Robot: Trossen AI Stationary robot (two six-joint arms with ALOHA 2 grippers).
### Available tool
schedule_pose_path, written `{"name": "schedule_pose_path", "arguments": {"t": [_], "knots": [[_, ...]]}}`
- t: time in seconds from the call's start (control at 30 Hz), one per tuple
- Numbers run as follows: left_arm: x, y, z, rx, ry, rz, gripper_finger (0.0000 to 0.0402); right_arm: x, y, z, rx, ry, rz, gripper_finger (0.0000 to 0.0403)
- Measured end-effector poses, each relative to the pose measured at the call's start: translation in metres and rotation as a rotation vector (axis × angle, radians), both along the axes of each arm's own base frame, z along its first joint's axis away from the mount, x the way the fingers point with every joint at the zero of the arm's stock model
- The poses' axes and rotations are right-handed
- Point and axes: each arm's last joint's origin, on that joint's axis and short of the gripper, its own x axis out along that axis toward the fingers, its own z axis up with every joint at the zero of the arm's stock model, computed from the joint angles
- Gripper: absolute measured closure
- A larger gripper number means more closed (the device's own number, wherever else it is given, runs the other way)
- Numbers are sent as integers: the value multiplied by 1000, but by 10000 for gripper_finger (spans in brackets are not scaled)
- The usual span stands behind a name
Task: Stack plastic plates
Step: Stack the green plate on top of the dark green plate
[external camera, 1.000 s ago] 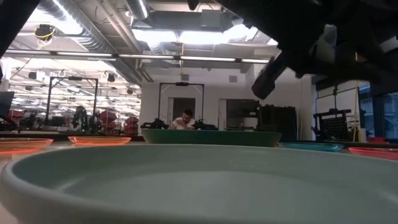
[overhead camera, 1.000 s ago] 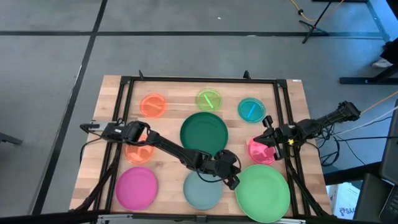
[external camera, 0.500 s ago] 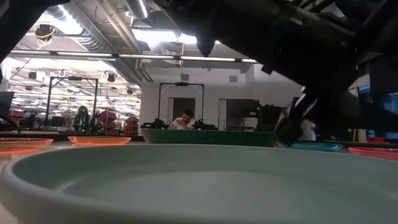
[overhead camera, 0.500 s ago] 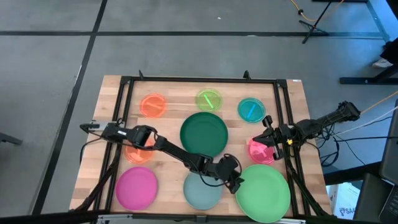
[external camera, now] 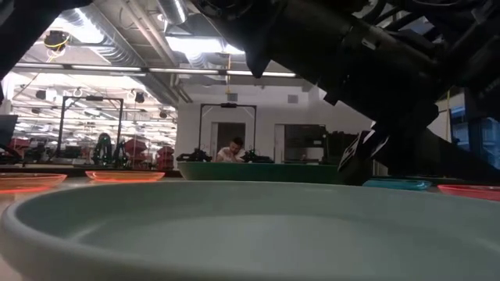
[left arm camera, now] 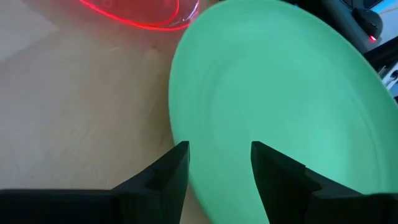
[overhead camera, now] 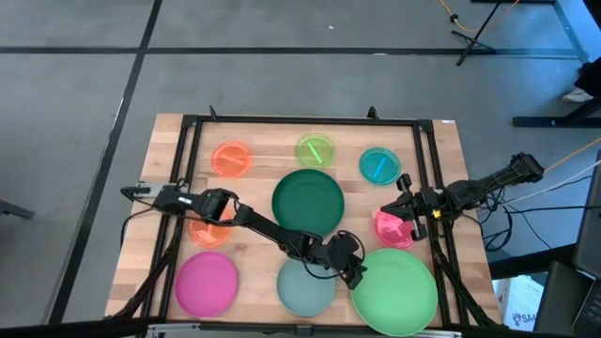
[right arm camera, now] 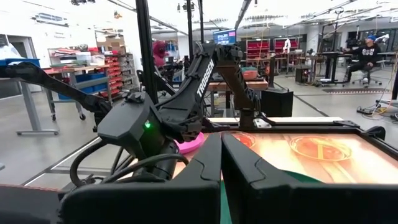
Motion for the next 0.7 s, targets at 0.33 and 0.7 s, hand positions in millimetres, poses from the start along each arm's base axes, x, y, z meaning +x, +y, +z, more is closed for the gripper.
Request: {"name": "schedule_pose_path", "arguments": {"t": [0.33,0.7], "knots": [[4,14,2,3,1,-20,234,0,0,-1,-5,10,0,400],[9,32,11,34,-18,-49,234,0,0,-1,-5,10,2,400]]}}
